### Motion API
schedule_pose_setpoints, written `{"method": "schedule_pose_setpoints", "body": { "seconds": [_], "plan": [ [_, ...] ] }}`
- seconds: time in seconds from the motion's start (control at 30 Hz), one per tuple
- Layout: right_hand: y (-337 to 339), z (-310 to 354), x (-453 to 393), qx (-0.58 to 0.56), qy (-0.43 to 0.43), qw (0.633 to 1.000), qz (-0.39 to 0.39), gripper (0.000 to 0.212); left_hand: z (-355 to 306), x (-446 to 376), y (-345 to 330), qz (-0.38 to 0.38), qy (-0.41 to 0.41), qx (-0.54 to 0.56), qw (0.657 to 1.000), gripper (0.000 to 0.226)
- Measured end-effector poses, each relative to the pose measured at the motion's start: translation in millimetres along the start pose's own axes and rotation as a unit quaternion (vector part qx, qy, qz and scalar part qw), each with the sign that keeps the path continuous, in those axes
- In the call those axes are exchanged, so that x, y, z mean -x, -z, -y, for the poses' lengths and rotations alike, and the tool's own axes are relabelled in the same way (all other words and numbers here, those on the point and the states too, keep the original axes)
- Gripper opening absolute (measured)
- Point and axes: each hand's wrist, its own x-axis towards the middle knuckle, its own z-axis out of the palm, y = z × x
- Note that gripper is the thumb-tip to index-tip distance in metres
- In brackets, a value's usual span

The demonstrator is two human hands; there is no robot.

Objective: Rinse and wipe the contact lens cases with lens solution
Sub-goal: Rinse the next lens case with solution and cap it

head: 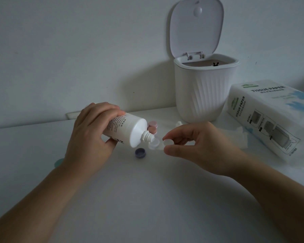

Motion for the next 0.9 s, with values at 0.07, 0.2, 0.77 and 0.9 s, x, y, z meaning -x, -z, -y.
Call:
{"method": "schedule_pose_setpoints", "body": {
  "seconds": [0.07,0.2,0.77,0.9],
  "plan": [
    [0.1,0.0,-0.3,0.003,-0.001,1.0,0.001,0.027,-0.3,0.3,0.0,0.002,0.001,0.001,1.0,0.058],
    [0.0,0.0,-0.3,-0.001,-0.001,1.0,-0.009,0.025,-1.2,0.1,1.0,0.005,0.012,0.009,1.0,0.06],
    [1.1,0.7,-0.2,-0.011,0.0,1.0,-0.003,0.038,-4.4,-0.7,0.5,0.015,0.019,0.017,1.0,0.06],
    [0.9,0.2,-0.3,-0.004,0.0,1.0,-0.004,0.033,-4.2,-0.8,0.2,0.015,0.011,0.017,1.0,0.059]
  ]
}}
